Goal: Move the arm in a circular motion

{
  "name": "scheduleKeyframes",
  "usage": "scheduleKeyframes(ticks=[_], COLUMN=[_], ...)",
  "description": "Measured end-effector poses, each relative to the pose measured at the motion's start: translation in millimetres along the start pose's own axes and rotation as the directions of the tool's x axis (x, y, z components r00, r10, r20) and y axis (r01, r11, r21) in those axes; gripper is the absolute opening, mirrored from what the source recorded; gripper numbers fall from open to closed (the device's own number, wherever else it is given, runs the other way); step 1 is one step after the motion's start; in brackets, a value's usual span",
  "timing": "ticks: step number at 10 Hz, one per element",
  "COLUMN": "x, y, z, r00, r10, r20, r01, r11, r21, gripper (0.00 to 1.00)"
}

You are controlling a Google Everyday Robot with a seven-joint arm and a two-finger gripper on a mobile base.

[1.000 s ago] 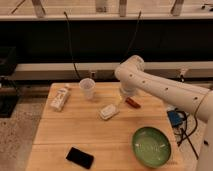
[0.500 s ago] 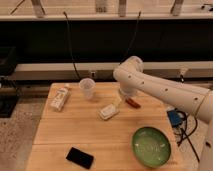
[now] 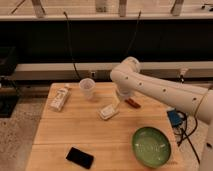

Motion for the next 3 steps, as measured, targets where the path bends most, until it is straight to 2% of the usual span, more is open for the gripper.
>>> scheduleKeyframes(ticks=[3], x=[-5.8], y=[-2.7], z=[-0.1], r00=[0.999], r10=[-0.042], r20=[0.000], r01=[0.042], r11=[0.999], r21=[0.000], gripper=[0.80])
